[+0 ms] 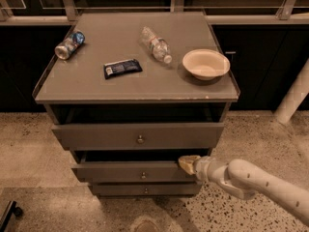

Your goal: Open middle drawer

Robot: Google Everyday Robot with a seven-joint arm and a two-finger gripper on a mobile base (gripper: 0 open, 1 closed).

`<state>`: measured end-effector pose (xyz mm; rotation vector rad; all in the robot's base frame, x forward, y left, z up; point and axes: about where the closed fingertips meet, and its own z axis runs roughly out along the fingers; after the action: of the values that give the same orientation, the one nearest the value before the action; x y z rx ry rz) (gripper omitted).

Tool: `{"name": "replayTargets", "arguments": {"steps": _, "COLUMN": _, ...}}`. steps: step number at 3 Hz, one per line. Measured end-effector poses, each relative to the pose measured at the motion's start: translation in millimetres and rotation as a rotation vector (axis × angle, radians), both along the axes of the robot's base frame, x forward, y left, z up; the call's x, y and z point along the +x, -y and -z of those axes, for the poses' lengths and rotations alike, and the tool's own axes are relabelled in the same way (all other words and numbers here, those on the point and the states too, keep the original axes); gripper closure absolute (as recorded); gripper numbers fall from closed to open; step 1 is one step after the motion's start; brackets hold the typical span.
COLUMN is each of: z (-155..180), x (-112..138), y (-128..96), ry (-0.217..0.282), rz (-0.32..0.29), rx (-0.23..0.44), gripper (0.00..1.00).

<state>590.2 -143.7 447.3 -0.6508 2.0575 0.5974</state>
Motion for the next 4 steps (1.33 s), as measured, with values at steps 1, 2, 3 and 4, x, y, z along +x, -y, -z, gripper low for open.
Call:
{"name": "replayTargets", "arguments": {"steps": 1, "z": -17, "x": -42, "y": 16, "ry": -0.115, "rz": -0.027, "rx": -0.07, "gripper": 1.0}}
{"name": "replayTargets", "arguments": {"steps": 2, "z": -27, "x": -43, "y": 24, "ry": -0.111, "rz": -0.022, "rx": -0.091, "gripper": 1.0}}
{"name": "replayTargets", "arguments": {"steps": 3, "z": -32, "x": -37, "y": 21, "ry": -0.08, "rz": -0.019, "rx": -0.07, "gripper": 1.0}}
{"name": "replayTargets", "arguments": {"steps": 4, "z": -37, "x": -20, "y": 13, "ry": -0.046, "rz": -0.014, "rx": -0.037, "gripper": 1.0}}
